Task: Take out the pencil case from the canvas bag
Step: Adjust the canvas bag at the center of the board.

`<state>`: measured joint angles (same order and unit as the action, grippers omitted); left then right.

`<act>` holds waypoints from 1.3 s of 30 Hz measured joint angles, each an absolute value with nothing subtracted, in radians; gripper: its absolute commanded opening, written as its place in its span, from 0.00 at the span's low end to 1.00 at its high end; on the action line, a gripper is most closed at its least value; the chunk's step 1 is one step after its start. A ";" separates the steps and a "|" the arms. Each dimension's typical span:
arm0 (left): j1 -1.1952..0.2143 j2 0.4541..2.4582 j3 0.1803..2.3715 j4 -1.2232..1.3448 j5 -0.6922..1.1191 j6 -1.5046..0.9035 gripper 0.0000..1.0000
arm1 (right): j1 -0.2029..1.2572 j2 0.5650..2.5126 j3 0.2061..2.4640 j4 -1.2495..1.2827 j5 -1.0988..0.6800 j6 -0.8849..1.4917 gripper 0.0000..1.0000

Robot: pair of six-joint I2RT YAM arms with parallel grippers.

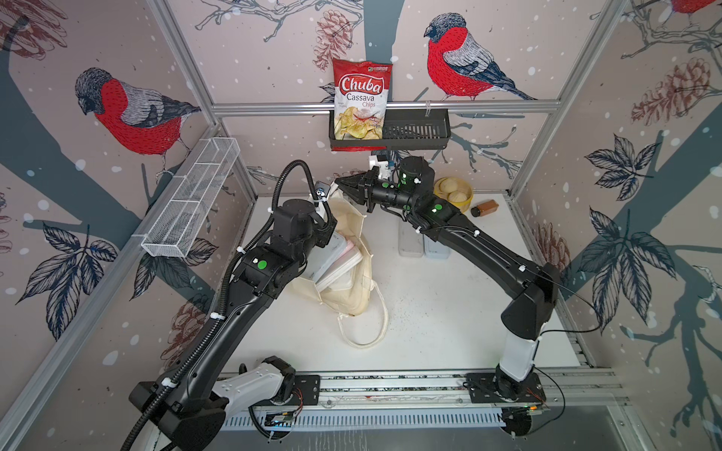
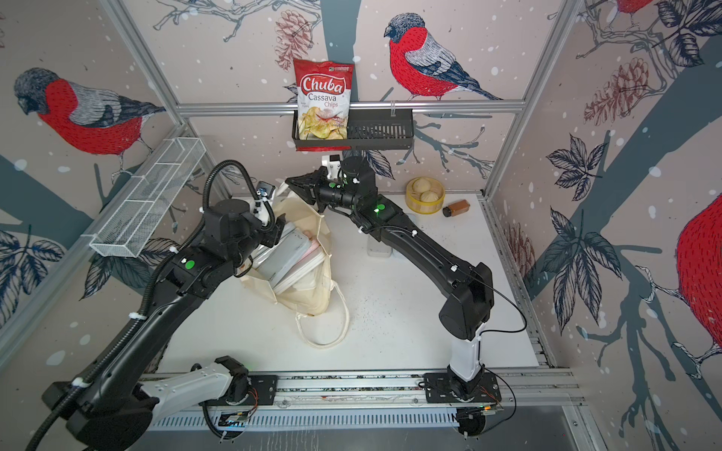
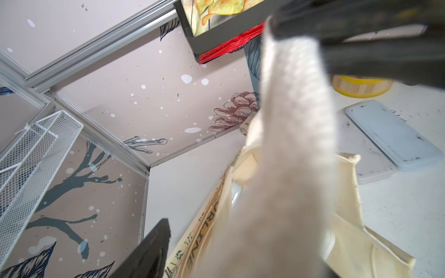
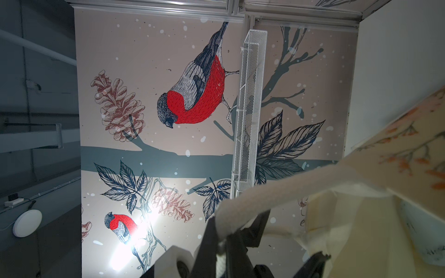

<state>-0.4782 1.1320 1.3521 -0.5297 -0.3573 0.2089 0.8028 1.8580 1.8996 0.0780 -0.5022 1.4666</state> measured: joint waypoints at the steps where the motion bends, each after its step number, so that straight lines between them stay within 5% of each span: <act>1: -0.469 1.136 1.354 -0.530 -0.350 0.209 0.70 | 0.803 1.858 1.899 0.078 -0.502 1.467 0.00; 13: -0.376 1.190 1.333 -0.590 -0.178 0.181 0.64 | 0.803 1.858 1.898 0.078 -0.505 1.464 0.00; 22: -0.371 1.235 1.312 -0.577 -0.183 0.173 0.00 | 0.797 1.880 1.922 0.073 -0.524 1.459 0.01; 27: -0.361 1.248 1.342 -0.580 -0.133 0.179 0.00 | 0.764 1.882 1.930 0.054 -0.541 1.433 0.13; 32: -0.306 1.251 1.375 -0.599 -0.025 0.154 0.00 | 0.720 1.889 1.991 -0.012 -0.538 1.354 0.45; 39: -0.236 1.288 1.439 -0.656 0.103 0.101 0.00 | 0.699 1.877 2.045 -0.162 -0.467 1.169 0.54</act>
